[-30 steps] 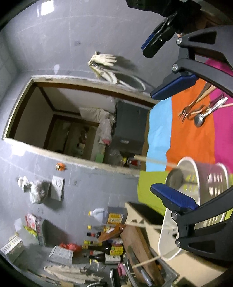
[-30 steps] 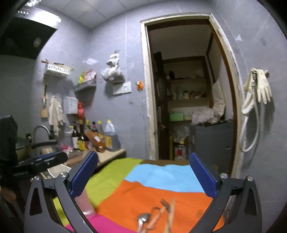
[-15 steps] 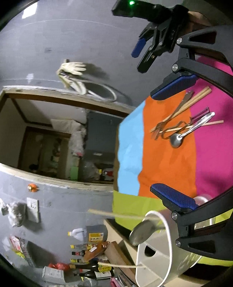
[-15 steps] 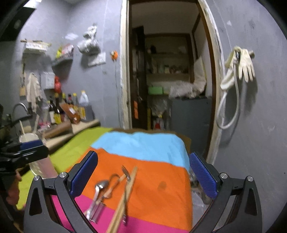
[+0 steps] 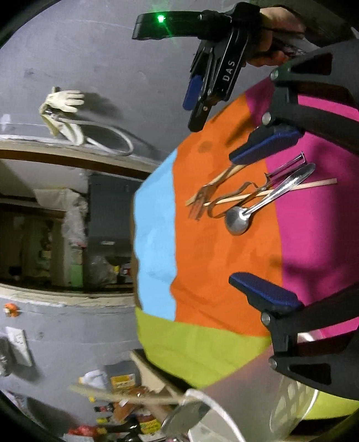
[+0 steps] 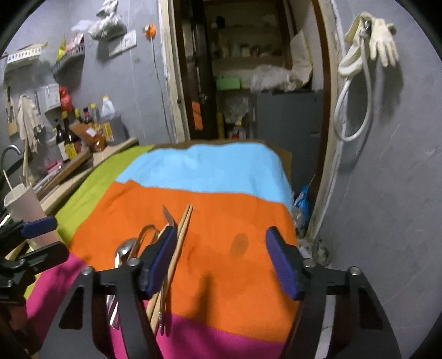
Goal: Organize utensils
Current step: 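Move both grippers back toward the forks and chopsticks on the cloth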
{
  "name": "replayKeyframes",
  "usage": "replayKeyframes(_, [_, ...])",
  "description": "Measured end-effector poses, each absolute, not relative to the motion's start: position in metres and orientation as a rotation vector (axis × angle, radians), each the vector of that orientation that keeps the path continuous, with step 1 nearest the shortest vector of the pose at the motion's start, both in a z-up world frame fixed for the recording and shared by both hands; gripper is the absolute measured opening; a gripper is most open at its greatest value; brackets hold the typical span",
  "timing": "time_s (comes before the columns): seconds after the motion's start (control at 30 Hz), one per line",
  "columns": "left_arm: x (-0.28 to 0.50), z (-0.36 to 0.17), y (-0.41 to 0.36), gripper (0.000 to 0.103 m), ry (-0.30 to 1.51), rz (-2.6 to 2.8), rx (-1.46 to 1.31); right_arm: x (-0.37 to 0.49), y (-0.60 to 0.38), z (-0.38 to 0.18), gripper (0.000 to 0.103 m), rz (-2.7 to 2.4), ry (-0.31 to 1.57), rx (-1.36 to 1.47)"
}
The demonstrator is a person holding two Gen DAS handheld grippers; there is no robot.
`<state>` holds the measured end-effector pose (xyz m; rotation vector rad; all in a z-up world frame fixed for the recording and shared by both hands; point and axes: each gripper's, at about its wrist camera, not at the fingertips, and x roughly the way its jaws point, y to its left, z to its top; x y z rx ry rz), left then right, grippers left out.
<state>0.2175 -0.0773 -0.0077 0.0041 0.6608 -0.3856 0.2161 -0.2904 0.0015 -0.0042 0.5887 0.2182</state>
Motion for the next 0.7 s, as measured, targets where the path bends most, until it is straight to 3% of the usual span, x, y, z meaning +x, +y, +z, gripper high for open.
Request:
replayKeyframes(0.13, [0.235,-0.022,-0.08,0.045,0.767,-0.441,-0.017,0.229,-0.284,-0.012,0.048,0.215,0.67,-0.047])
replayKeyframes(0.23, [0.247,-0.032,-0.081,0.034,0.837,-0.462,-0.038,0.237,-0.278,-0.021,0.041,0.238,0.721,-0.056])
replayKeyframes(0.4, [0.262,-0.043,-0.081,0.025,0.914,-0.473,-0.067,0.246,-0.27,-0.029,0.032,0.278,0.767,-0.071])
replayKeyframes(0.7, [0.284,-0.054,-0.066,0.016,1.006,-0.494,-0.186,0.257,-0.256,-0.039,0.028,0.331,0.828,-0.108])
